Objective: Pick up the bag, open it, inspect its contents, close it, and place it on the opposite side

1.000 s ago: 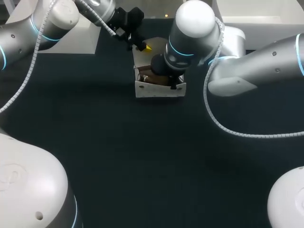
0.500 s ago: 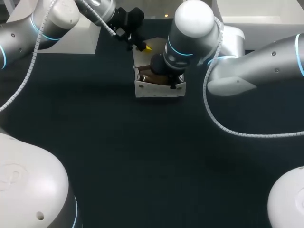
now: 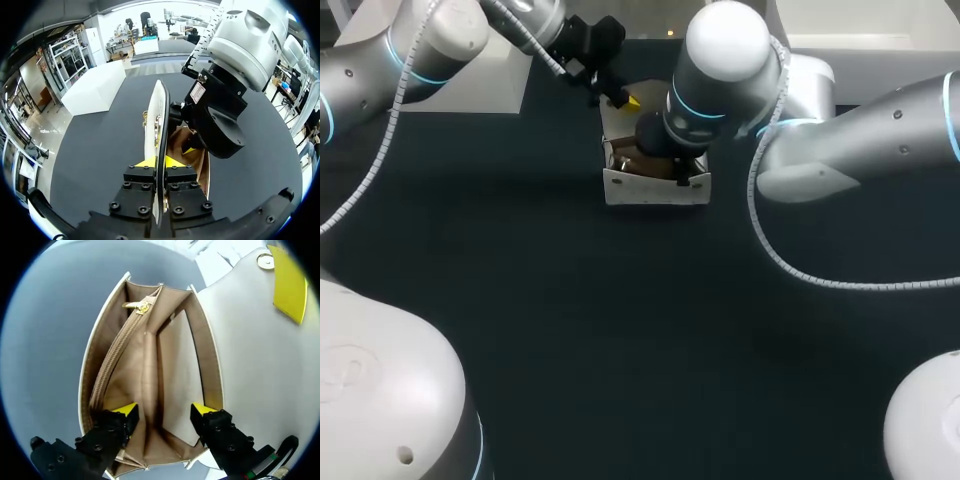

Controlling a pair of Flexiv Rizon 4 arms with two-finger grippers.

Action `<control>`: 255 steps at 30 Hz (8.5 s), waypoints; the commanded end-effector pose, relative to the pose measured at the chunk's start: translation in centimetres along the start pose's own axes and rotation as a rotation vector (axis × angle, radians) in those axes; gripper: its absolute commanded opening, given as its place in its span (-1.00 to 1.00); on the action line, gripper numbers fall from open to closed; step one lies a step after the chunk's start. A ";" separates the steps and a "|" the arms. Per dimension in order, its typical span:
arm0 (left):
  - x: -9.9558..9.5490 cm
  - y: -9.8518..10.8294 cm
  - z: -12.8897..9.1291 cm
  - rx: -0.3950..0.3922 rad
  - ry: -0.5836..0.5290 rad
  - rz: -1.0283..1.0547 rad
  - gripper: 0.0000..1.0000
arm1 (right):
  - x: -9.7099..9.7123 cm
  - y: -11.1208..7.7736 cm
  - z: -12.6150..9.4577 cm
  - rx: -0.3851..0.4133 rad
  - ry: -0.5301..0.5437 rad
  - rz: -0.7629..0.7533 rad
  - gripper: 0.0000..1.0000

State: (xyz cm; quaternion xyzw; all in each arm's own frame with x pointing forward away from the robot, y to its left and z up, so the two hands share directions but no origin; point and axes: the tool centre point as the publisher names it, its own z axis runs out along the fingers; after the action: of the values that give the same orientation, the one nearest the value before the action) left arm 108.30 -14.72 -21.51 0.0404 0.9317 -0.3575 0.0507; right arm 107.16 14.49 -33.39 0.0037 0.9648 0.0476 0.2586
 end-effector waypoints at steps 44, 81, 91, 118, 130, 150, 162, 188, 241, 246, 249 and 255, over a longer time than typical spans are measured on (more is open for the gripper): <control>-1.9 2.6 1.8 -0.071 -0.069 -0.025 -1.00 | -1.9 0.7 -6.2 0.025 -0.292 0.048 -0.57; -7.4 8.5 6.8 -0.121 -0.317 0.119 -1.00 | 3.4 -0.1 -3.5 -0.027 -0.252 0.134 -1.00; -7.2 8.7 6.7 -0.107 -0.309 0.120 -1.00 | 3.7 0.0 -3.0 -0.030 -0.227 0.148 -1.00; -9.2 9.9 7.5 -0.142 -0.242 0.227 -1.00 | 6.1 1.0 -2.2 -0.039 -0.283 0.028 -1.00; -8.5 10.0 8.2 -0.150 -0.215 0.230 -1.00 | 6.2 1.0 -0.9 -0.007 -0.301 0.000 -0.13; -7.8 9.9 8.4 -0.143 -0.184 0.244 -1.00 | 4.6 0.3 0.6 -0.022 -0.326 0.015 -0.32; -7.6 10.0 8.4 -0.140 -0.179 0.241 -1.00 | 3.8 0.2 1.6 -0.043 -0.327 0.027 -0.44; -6.5 10.1 8.1 -0.083 -0.205 0.281 -1.00 | 3.4 0.2 1.4 -0.044 -0.348 0.038 -1.00; -5.0 8.4 6.4 -0.042 -0.308 0.344 -0.56 | 3.5 0.4 1.6 -0.044 -0.334 0.038 -1.00; -5.1 8.3 6.3 -0.047 -0.307 0.346 -1.00 | 3.5 0.4 1.6 -0.044 -0.334 0.038 -1.00; -4.8 8.3 6.3 -0.045 -0.310 0.352 -1.00 | 3.5 0.4 1.6 -0.044 -0.334 0.038 -1.00; -4.0 8.6 6.4 -0.045 -0.313 0.352 -1.00 | 3.5 0.4 1.6 -0.044 -0.334 0.038 -1.00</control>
State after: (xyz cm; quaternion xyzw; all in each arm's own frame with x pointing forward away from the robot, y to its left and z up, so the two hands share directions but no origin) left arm 114.07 -12.91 -31.33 0.1457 0.9006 -0.3222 0.2526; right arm 104.92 15.12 -36.39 0.0240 0.9073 0.0713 0.4136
